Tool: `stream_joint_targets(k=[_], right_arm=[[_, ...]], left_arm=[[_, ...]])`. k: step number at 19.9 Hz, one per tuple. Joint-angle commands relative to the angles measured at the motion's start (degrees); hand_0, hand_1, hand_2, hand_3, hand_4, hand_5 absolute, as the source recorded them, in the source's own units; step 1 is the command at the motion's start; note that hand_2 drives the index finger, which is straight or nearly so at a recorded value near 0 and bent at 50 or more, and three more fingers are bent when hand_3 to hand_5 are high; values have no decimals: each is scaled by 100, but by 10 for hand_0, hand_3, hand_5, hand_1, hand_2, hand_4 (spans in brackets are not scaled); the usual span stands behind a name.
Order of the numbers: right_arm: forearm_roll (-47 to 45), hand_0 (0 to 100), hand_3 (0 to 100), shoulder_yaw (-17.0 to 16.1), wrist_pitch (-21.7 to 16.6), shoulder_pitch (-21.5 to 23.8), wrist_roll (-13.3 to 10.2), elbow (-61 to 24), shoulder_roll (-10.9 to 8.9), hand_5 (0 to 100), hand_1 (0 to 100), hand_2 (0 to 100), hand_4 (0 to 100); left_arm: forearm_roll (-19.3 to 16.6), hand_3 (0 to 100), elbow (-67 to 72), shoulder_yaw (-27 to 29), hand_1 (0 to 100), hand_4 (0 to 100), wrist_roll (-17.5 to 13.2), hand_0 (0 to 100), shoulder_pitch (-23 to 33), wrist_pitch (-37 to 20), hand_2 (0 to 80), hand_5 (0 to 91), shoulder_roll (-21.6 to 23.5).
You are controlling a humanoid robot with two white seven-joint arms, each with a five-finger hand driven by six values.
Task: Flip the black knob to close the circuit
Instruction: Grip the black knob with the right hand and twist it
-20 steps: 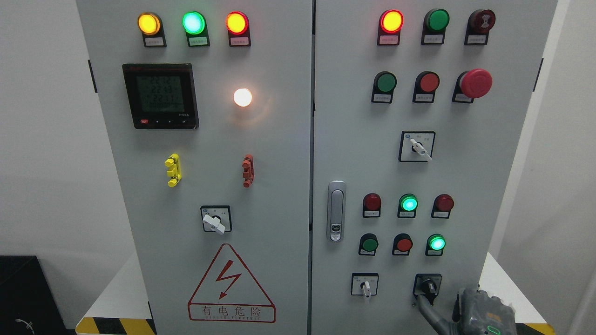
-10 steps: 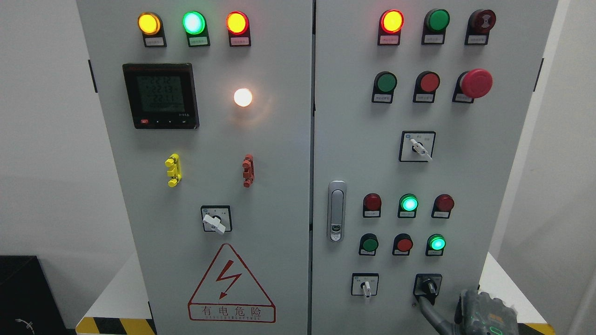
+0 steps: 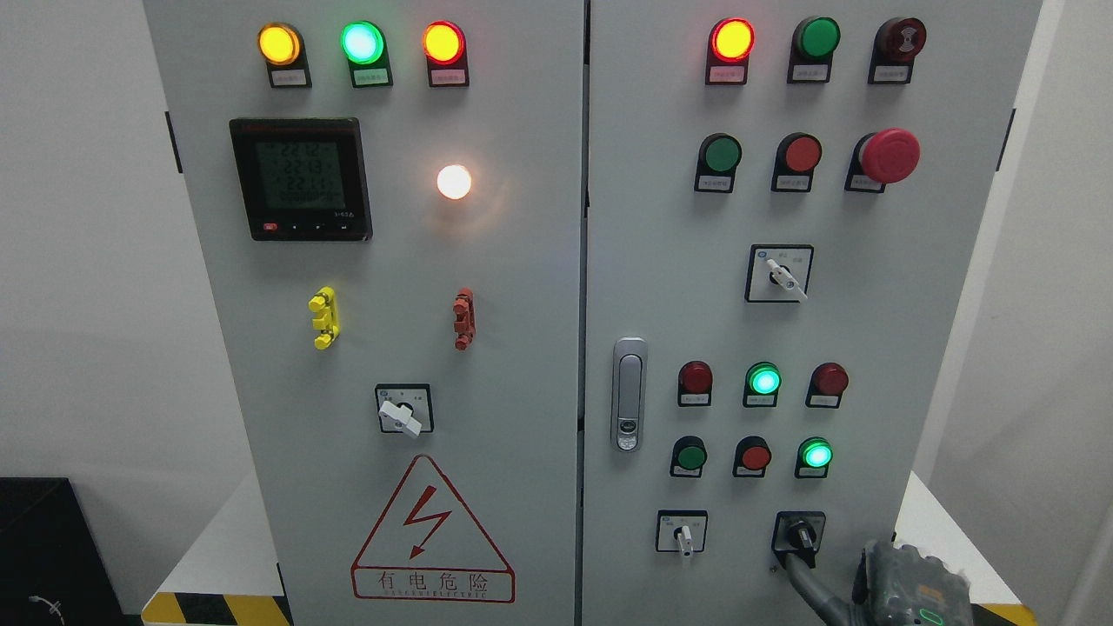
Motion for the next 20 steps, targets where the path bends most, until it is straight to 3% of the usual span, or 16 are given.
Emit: stream_joint_targets(k=[1, 20], right_arm=[[2, 0, 937, -143, 0, -37, 5, -7, -7, 708, 0, 725, 759], [-16, 0, 937, -293, -52, -73, 111, -24, -24, 710, 0, 724, 762]], left_arm=[[-123, 0, 132, -114, 0, 0, -1, 0, 0, 1, 0, 0, 0], [-123, 0, 123, -114, 0, 0, -1, 0, 0, 1, 0, 0, 0]])
